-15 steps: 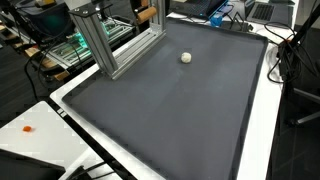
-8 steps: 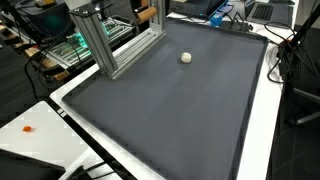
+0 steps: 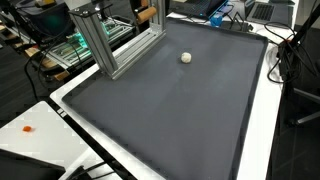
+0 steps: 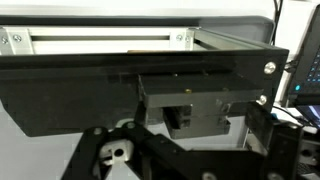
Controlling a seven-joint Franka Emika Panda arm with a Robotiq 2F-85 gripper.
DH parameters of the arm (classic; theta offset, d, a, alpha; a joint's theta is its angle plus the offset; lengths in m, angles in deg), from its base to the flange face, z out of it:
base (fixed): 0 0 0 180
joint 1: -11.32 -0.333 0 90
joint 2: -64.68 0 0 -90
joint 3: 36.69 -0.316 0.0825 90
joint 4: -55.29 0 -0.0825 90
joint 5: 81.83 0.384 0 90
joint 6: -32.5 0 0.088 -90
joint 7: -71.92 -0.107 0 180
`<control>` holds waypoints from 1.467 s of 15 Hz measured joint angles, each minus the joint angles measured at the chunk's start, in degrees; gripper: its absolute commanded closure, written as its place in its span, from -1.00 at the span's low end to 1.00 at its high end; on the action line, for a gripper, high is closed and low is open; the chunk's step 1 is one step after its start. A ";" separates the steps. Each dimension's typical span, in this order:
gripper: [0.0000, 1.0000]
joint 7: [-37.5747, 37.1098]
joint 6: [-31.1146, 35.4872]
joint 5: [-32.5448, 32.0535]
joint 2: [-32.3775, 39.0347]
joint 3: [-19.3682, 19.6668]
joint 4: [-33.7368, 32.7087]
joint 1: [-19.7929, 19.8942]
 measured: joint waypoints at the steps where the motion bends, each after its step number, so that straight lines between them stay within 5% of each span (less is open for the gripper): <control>1: -0.90 0.00 0.12 0.00 -0.13 -0.07 0.04 0.00; 3: -0.93 -0.01 0.46 0.00 -0.28 -0.17 0.14 -0.02; 15: -0.26 -1.71 1.28 0.00 -0.28 -0.73 1.05 -0.07; 22: -0.18 -1.92 1.28 -0.20 -0.12 -1.37 0.95 -0.03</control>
